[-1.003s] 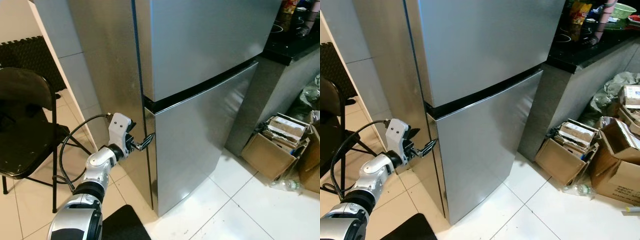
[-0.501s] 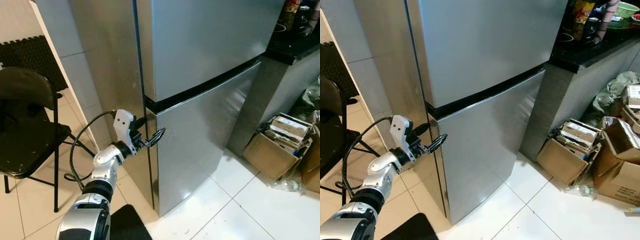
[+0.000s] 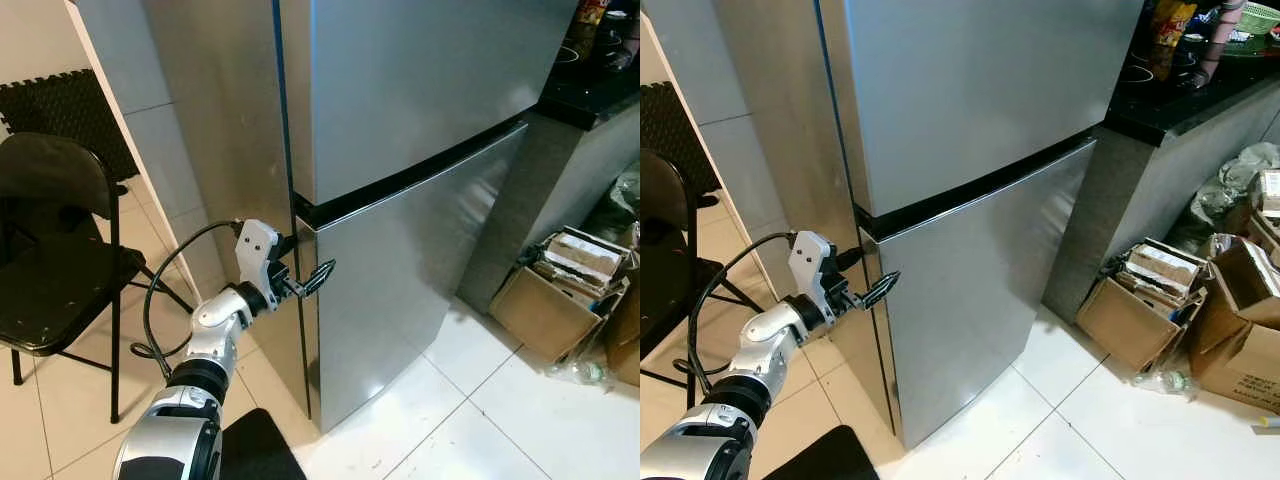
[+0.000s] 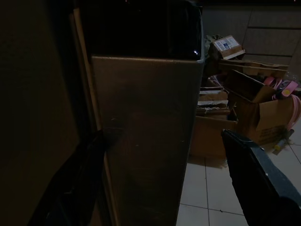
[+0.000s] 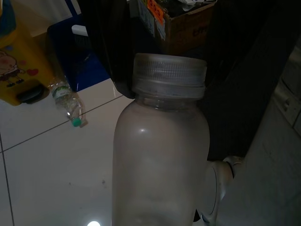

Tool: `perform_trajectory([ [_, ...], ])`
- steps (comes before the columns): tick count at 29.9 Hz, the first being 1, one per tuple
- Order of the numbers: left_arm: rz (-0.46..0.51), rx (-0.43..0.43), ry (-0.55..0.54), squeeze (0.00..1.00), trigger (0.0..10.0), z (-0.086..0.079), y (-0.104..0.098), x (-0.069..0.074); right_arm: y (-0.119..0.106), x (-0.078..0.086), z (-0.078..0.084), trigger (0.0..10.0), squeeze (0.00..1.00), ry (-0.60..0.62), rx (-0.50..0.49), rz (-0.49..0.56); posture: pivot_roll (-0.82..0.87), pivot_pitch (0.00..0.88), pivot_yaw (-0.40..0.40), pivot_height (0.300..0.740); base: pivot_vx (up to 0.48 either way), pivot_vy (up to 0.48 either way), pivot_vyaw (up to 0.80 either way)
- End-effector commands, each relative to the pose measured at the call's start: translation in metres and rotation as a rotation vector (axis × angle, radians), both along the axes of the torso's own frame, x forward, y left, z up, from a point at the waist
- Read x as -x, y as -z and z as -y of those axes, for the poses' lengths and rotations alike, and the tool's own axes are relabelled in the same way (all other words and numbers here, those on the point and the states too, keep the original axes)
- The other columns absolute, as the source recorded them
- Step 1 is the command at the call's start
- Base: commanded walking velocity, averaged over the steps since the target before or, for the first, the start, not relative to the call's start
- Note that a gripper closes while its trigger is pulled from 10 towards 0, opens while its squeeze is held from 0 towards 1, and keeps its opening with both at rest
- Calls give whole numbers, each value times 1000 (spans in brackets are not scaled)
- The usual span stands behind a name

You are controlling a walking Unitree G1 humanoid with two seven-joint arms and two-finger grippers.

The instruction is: Restocking fridge

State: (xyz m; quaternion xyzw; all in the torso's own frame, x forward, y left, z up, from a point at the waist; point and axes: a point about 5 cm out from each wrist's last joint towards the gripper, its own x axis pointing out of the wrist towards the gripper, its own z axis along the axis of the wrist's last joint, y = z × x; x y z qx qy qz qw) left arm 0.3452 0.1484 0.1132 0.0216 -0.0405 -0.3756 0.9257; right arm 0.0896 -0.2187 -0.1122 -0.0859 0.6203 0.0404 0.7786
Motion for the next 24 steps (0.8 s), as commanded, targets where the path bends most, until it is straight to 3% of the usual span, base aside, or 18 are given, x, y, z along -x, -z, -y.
perform_trajectory([
  [1,-44,-13,76,0,10000,18,10,5,0,0,0,10000,0,19,-1,12,-35,0,-13,740,0,0,0],
  [11,-55,28,260,0,10000,58,18,20,1,2,-1,10000,0,26,-3,9,-46,0,-5,740,0,0,0],
  [24,-56,54,398,0,10000,67,19,31,1,5,-1,10000,0,34,-1,7,-44,0,-3,740,0,0,0],
])
